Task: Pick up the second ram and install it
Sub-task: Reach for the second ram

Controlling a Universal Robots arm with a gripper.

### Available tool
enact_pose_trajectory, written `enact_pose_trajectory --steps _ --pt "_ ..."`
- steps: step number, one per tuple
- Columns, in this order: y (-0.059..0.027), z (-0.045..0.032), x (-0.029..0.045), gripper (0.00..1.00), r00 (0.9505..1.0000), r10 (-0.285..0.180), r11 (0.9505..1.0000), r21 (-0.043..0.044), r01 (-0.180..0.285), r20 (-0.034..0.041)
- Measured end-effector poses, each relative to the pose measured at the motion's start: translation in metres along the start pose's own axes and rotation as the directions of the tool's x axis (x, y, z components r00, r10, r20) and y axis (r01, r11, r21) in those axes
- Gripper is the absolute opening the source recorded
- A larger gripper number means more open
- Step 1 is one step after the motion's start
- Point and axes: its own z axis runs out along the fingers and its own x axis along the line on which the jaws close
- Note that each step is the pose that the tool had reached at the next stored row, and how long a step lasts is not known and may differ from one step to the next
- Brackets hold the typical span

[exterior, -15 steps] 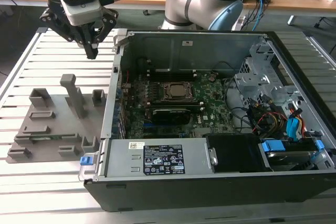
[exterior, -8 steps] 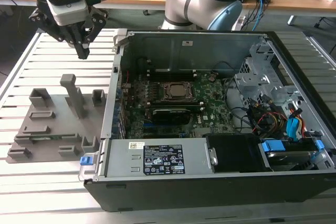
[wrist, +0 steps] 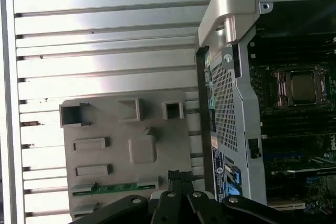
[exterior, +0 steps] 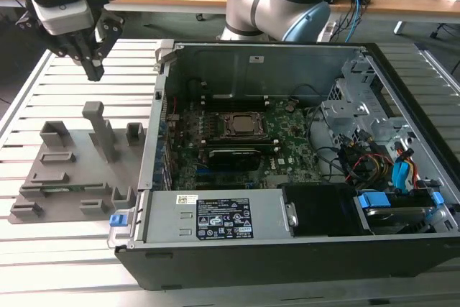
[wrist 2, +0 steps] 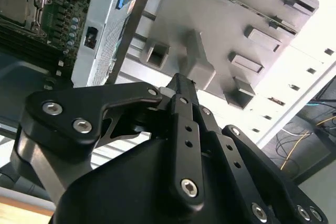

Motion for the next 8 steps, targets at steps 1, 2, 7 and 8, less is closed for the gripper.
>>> enact_pose_trajectory --steps 1,2,7,8 --pt "-0.0003 -0.0001 0.0038 0.11 1.0000 0.000 1.0000 -0.0001 0.000 0.0000" --pt "-0.0005 -0.0002 0.0064 0.11 1.0000 0.000 1.0000 0.0000 0.000 -0.0001" --pt "-0.0022 -0.0007 0.0298 0.11 1.0000 0.000 1.0000 0.0000 0.000 0.0002" --pt "-0.0026 -0.0008 0.0343 0.11 1.0000 0.000 1.0000 0.0000 0.000 0.0000"
